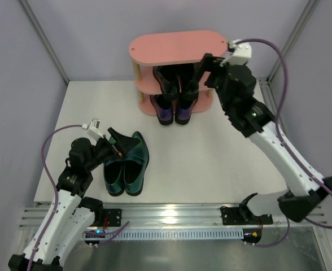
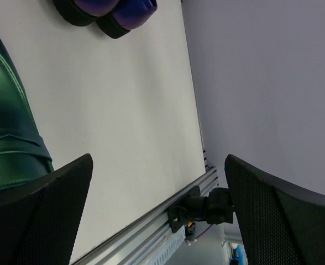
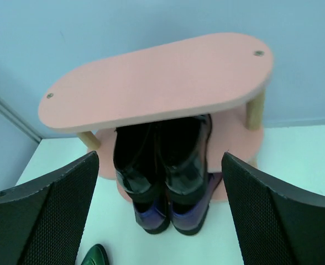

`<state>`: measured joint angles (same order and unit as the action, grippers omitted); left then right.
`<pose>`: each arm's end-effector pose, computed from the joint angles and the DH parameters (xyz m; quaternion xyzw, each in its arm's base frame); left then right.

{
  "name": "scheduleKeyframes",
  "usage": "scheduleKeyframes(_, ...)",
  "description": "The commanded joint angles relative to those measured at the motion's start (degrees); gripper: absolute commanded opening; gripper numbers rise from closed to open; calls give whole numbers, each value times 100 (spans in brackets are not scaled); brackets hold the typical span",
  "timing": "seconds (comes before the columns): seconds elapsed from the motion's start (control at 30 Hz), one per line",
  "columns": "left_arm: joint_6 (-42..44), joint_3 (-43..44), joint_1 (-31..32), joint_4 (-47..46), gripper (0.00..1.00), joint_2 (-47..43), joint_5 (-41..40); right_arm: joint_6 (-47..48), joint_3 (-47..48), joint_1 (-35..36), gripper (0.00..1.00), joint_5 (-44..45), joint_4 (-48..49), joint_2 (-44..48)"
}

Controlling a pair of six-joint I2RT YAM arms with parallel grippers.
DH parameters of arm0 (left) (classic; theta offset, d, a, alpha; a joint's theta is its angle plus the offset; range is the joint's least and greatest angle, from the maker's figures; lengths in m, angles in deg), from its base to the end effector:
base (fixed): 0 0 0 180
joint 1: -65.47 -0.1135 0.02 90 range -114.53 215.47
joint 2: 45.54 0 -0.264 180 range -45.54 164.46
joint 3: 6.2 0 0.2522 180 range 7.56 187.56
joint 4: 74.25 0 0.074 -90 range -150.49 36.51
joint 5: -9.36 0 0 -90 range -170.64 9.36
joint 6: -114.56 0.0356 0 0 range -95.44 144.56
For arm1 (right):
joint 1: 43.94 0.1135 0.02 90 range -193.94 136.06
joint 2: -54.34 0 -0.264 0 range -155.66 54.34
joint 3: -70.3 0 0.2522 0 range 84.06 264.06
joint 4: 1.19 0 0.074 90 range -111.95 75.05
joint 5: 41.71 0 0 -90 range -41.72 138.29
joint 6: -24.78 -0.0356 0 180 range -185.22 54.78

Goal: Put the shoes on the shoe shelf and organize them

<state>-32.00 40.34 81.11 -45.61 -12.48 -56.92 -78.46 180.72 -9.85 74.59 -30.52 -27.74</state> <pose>0.1376 -0.0534 0.2884 -0.1547 0.7719 -0.4823 0.3843 0.2668 0.1615 0.4929 0.0312 0.7119 0.1254 0.6903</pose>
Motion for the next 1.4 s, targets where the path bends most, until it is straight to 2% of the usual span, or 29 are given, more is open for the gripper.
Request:
scheduleKeyframes(0.0, -22, 273, -8, -826, 100, 437, -192, -267, -1506, 10, 92, 1031, 537, 1192)
scheduleKeyframes(0.03, -31, 299, 1, -872, 99, 708, -297, -502, -2328, 10, 92, 1174, 573, 1430)
scheduleKeyframes(0.1, 48, 387, 1, -811, 100, 1017, -787, -784, -3401, -77, 92, 1333, 503, 2037)
scheduleKeyframes(0.23, 425, 677, 18, -687, 100, 1852, -1841, -1207, -4653, -446, 93, 843, 669, 2486)
scheduleKeyframes(0.3, 627, 774, 18, -705, 100, 2318, -2125, -1077, -4928, -639, 99, 649, 897, 2461)
scheduleKeyframes(0.43, 988, 915, 141, -1143, 100, 3012, -2197, -839, -5227, -1060, 100, -54, 1179, 2058)
scheduleKeyframes(0.5, 1102, 932, 246, -1399, 100, 3371, -2320, -1153, -5289, -1412, 100, -668, 1249, 1899)
scheduleKeyframes(0.53, 1085, 941, 264, -1452, 100, 3470, -2320, -1286, -5463, -1857, 100, -992, 1337, 1759)
scheduleKeyframes(0.6, 1050, 933, 273, -1810, 100, 3706, -2172, -1619, -5692, -2229, 100, -2018, 1827, 1617)
scheduleKeyframes(0.67, 814, 915, 273, -2066, 100, 4032, -1996, -1937, -6009, -2485, 100, -2505, 2408, 1380)
scheduleKeyframes(0.77, 383, 1002, 273, -2489, 98, 4524, -1854, -2297, -6142, -2503, 98, -3218, 3076, 977)
scheduleKeyframes(0.83, 233, 1360, 282, -2289, 95, 4831, -2055, -2508, -6011, -2495, 95, -3613, 3253, 704)
scheduleKeyframes(0.87, 172, 1494, 273, -2200, 86, 5129, -2108, -2735, -5949, -2495, 94, -3719, 3358, 581)
scheduleKeyframes(0.93, 162, 1731, 273, -2216, 78, 5447, -1952, -2886, -5747, -2512, 92, -3843, 3385, 229)
scheduleKeyframes(0.97, 49, 1889, 230, -2365, 71, 5726, -1811, -3052, -5712, -2512, 92, -3896, 3559, 150)
scheduleKeyframes(1.03, -188, 1961, 151, -2681, 66, 5957, -1495, -3289, -5676, -2591, 91, -4106, 3902, -149)
scheduleKeyframes(1.13, -935, 1873, -78, -3726, 60, 6431, -915, -3878, -5606, -2740, 91, -4677, 4666, -674)
scheduleKeyframes(1.23, -1524, 1978, -236, -4334, 60, 6897, -677, -4511, -5440, -2828, 95, -5082, 5510, -1298)
scheduleKeyframes(1.37, -2052, 2268, -333, -4624, 62, 7468, -396, -4837, -5105, -2829, 100, -5135, 5801, -1862)
